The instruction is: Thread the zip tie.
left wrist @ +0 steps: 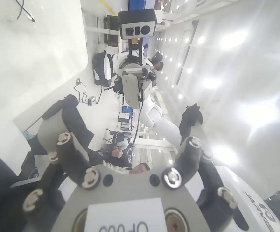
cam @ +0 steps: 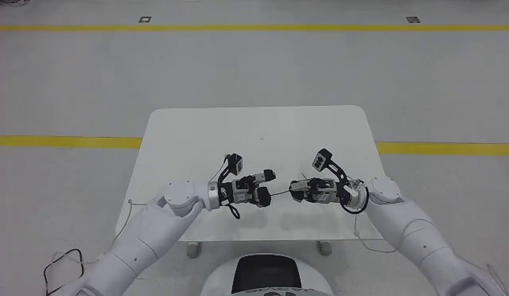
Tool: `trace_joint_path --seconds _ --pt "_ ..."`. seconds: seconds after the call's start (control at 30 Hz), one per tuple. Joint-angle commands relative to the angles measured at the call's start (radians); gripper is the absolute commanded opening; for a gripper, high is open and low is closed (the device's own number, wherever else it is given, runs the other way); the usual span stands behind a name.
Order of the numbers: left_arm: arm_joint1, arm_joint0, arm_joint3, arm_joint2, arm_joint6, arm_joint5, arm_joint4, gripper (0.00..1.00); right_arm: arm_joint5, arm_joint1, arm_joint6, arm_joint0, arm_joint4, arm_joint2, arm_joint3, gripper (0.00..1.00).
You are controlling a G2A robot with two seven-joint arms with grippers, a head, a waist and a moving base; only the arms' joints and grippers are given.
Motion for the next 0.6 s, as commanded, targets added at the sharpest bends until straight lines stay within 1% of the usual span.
trace_joint_path --seconds 0.0,0.03,0.23,0.33,0.57 --pt "-0.001 0.000 -0.014 0.004 0.021 0.013 0.010 1.00 0.000 -0.001 0.002 -0.001 -0.005 0.003 -0.001 0.00" --pt "0.000 0.000 -0.021 0.005 0.026 0.011 0.017 1.00 -0.005 -0.001 0.003 0.001 -0.011 0.006 -0.002 0.00" --pt "0.000 0.000 -0.021 0.005 0.026 0.011 0.017 1.00 -0.005 -0.001 0.003 0.001 -0.011 0.006 -0.002 0.00" --pt "-0.002 0.006 -0.030 0.014 0.040 0.017 0.018 1.00 0.000 -0.002 -0.034 -0.011 -0.022 0.008 -0.026 0.00" --pt "-0.003 0.006 -0.037 0.025 0.037 0.022 0.022 1.00 -0.008 -0.002 -0.058 -0.032 -0.033 0.029 -0.051 0.00"
